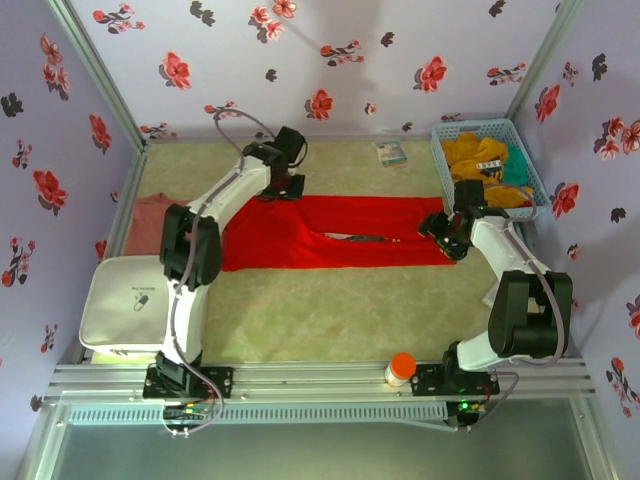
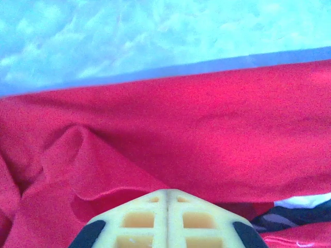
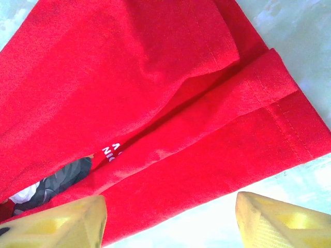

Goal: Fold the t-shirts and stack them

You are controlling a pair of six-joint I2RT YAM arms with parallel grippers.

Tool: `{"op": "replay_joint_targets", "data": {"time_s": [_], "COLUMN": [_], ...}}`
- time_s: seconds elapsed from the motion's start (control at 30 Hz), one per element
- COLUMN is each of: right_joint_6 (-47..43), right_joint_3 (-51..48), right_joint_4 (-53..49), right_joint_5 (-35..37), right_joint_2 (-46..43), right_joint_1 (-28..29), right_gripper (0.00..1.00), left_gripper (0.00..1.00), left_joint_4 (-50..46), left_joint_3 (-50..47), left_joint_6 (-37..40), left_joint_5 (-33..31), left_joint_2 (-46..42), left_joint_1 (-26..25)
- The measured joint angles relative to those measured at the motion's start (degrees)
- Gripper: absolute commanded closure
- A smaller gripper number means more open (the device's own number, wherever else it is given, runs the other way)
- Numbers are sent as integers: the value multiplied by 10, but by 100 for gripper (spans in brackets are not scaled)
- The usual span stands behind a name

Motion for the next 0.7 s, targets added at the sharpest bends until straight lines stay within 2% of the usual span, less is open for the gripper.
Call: {"op": "replay_joint_targets", "data": {"time_s": [0.43, 0.7], "right_joint_6": [0, 0], "right_joint_3": [-7, -8], "right_joint_4": [-5, -6], "right_joint_5": [0, 0], "right_joint_2": [-3, -3], "right_joint_1": [0, 0], "right_gripper": [34, 34], "left_gripper": [100, 100], "left_joint_4": [-85, -66], "left_joint_3": [182, 200], "left_joint_6": [70, 104], "left_joint_5": [-104, -162], "left_joint_2": [153, 184], "left_joint_1": [-55, -73]}}
